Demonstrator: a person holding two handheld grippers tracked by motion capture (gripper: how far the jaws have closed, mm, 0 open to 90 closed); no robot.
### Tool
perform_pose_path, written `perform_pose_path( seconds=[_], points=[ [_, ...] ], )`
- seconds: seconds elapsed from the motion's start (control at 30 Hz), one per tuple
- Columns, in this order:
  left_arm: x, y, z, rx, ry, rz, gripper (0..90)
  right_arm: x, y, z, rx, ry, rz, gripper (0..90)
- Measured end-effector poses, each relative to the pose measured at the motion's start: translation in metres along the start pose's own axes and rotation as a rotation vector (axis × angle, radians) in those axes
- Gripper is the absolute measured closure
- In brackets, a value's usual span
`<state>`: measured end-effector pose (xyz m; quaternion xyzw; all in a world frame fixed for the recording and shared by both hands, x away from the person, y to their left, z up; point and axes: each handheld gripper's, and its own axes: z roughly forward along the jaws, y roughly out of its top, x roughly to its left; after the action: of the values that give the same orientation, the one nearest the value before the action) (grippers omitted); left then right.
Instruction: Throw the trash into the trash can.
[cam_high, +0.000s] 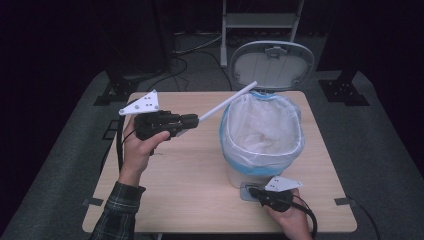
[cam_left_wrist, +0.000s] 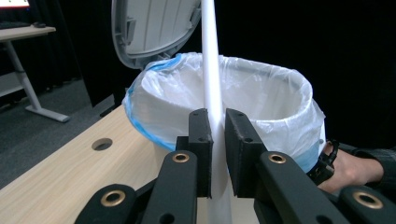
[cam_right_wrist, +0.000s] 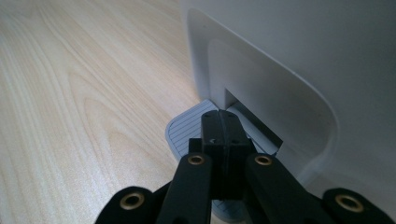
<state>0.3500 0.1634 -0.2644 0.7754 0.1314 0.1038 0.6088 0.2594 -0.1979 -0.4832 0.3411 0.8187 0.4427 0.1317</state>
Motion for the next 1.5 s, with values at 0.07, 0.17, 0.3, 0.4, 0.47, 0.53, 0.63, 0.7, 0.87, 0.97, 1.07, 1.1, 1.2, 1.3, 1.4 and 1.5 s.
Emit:
perform_pose_path(
  seconds=[0.07, 0.17, 0.3, 0.4, 0.47, 0.53, 0.63, 0.7, 0.87, 0.97, 1.07, 1.1, 1.2, 1.3, 1.4, 1.5],
  points=[
    [0.0, 0.003, 0.003, -0.001, -0.009, 0.003, 81.7, 0.0, 0.0, 0.0, 0.0, 0.001, 0.0, 90.0],
    [0.0, 0.008, 0.007, -0.001, -0.017, 0.011, 81.8, 0.0, 0.0, 0.0, 0.0, 0.0, 0.0, 90.0],
    [-0.001, 0.013, 0.014, -0.002, -0.032, 0.017, 81.7, 0.0, 0.0, 0.0, 0.0, 0.001, 0.001, 90.0],
    [-0.001, 0.016, 0.019, 0.006, -0.042, 0.023, 81.7, 0.0, 0.0, 0.0, -0.001, 0.001, -0.002, 90.0],
    [0.0, 0.017, 0.023, 0.007, -0.048, 0.023, 81.7, 0.0, 0.0, 0.0, -0.001, 0.001, -0.002, 90.0],
    [0.001, 0.019, 0.027, 0.005, -0.054, 0.022, 81.7, -0.001, 0.0, 0.0, -0.001, 0.002, -0.001, 90.0],
    [0.002, 0.02, 0.032, 0.003, -0.063, 0.017, 81.7, -0.001, 0.0, 0.0, -0.001, 0.002, -0.001, 90.0],
    [0.002, 0.021, 0.035, 0.008, -0.063, 0.018, 81.7, -0.001, 0.0, 0.0, -0.001, 0.002, 0.001, 90.0],
    [0.002, 0.023, 0.04, 0.008, -0.071, 0.021, 81.6, -0.001, 0.0, 0.0, -0.001, 0.002, 0.001, 90.0],
    [0.002, 0.024, 0.043, 0.012, -0.072, 0.02, 81.5, -0.001, 0.0, 0.0, -0.001, 0.003, 0.001, 90.0],
    [0.002, 0.026, 0.046, 0.015, -0.077, 0.023, 81.3, -0.001, 0.0, 0.0, -0.001, 0.003, 0.001, 90.0],
    [0.002, 0.027, 0.047, 0.012, -0.079, 0.021, 81.3, -0.001, 0.0, 0.0, -0.001, 0.003, 0.002, 90.0],
    [0.003, 0.029, 0.049, 0.016, -0.079, 0.023, 81.1, -0.001, 0.0, 0.0, -0.001, 0.003, 0.002, 90.0],
    [0.002, 0.03, 0.052, 0.015, -0.084, 0.022, 81.1, -0.001, 0.0, 0.0, -0.001, 0.003, 0.002, 90.0],
    [0.002, 0.031, 0.054, 0.018, -0.088, 0.026, 81.0, -0.001, 0.0, 0.0, 0.0, 0.003, 0.002, 90.0],
    [0.002, 0.032, 0.056, 0.02, -0.09, 0.024, 80.9, -0.001, 0.0, 0.0, 0.0, 0.003, 0.002, 90.0]
  ],
)
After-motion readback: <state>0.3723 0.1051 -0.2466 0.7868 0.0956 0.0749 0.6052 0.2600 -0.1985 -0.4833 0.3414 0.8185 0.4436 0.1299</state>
